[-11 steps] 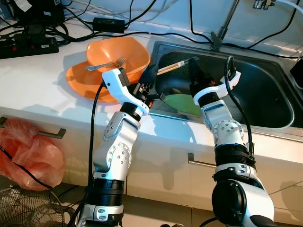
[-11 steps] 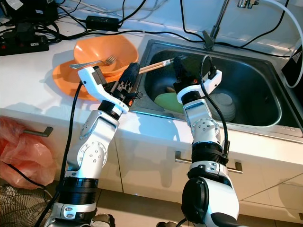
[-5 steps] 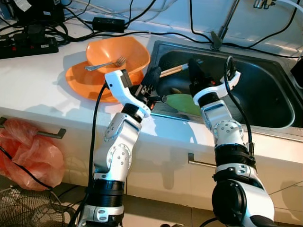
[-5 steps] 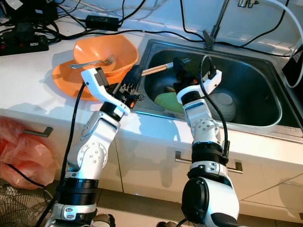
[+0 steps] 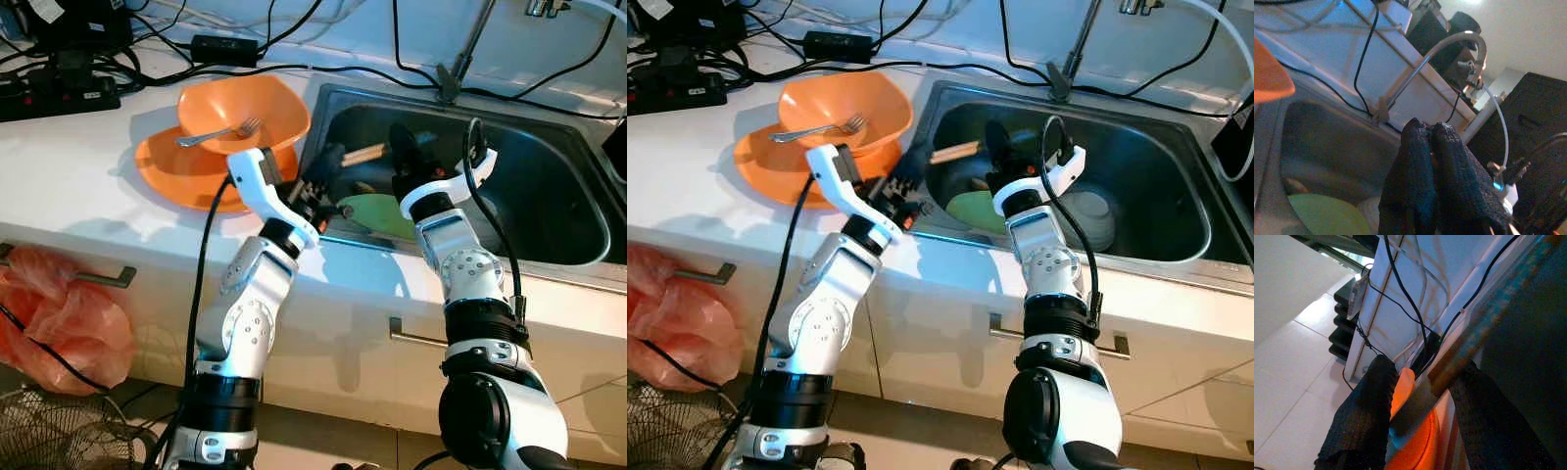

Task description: Kitchen organization

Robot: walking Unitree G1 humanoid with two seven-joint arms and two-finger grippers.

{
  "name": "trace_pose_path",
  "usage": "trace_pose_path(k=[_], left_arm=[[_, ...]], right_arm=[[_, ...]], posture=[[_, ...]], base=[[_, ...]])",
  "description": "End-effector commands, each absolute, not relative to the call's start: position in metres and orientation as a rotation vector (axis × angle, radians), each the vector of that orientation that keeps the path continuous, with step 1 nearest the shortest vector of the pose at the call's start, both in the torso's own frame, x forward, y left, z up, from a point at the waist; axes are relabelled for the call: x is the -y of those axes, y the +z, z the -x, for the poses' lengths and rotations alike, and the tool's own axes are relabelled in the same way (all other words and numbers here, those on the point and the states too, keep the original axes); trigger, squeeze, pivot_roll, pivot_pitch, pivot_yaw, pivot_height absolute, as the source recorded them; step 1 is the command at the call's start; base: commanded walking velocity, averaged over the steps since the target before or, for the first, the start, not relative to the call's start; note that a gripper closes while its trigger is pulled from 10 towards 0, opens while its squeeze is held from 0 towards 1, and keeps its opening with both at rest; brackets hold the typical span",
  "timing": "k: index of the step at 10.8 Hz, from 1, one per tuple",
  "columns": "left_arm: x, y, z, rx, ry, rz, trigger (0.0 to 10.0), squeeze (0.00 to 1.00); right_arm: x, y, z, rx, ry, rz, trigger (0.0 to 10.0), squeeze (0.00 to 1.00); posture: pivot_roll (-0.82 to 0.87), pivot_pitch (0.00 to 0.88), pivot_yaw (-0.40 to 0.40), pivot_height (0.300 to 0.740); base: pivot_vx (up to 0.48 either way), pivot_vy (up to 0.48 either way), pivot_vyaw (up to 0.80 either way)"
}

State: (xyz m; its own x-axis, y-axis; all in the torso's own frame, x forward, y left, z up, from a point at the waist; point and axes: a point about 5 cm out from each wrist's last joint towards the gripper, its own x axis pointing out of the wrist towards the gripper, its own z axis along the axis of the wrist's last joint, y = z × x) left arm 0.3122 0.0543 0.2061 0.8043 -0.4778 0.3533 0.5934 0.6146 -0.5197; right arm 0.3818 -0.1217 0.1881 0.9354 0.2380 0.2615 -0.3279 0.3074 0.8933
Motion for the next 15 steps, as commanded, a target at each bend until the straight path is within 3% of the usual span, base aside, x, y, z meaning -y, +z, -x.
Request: trace_pose_path(k=[1,5,6,10,13,14,15], left_arm=[[-0.046,0.209,-0.307,0.181,-0.679,0.66,10.0,0.0],[-0.049,0.205,-0.308,0.157,-0.67,0.648,10.0,0.0],[-0.05,0.204,-0.308,0.153,-0.656,0.645,10.0,0.0],[-0.051,0.199,-0.309,0.131,-0.646,0.635,10.0,0.0],[-0.057,0.176,-0.319,0.001,-0.515,0.52,10.0,0.0],[-0.059,0.173,-0.321,-0.013,-0.491,0.528,10.0,1.0],[-0.059,0.169,-0.321,-0.043,-0.476,0.523,10.0,1.0]], right_arm=[[0.129,0.188,-0.38,0.103,0.35,-1.185,10.0,0.0],[0.13,0.187,-0.38,0.103,0.343,-1.184,10.0,0.0],[0.13,0.188,-0.38,0.105,0.341,-1.186,0.0,0.0],[0.133,0.187,-0.38,0.11,0.329,-1.191,0.0,0.0],[0.134,0.188,-0.38,0.117,0.324,-1.202,0.0,0.0],[0.135,0.188,-0.38,0.117,0.323,-1.205,0.0,0.0],[0.135,0.187,-0.38,0.116,0.318,-1.216,0.0,0.0]], posture=[[0.13,0.088,-0.085,0.74],[0.13,0.088,-0.084,0.74],[0.13,0.087,-0.083,0.74],[0.13,0.085,-0.081,0.74],[0.13,0.083,-0.079,0.74],[0.13,0.084,-0.079,0.74],[0.13,0.084,-0.081,0.74]], base=[[0.0,0.0,0.0],[0.0,0.0,0.0],[0.0,0.0,0.0],[0.0,0.0,0.0],[0.0,0.0,0.0],[0.0,0.0,0.0],[0.0,0.0,0.0]])
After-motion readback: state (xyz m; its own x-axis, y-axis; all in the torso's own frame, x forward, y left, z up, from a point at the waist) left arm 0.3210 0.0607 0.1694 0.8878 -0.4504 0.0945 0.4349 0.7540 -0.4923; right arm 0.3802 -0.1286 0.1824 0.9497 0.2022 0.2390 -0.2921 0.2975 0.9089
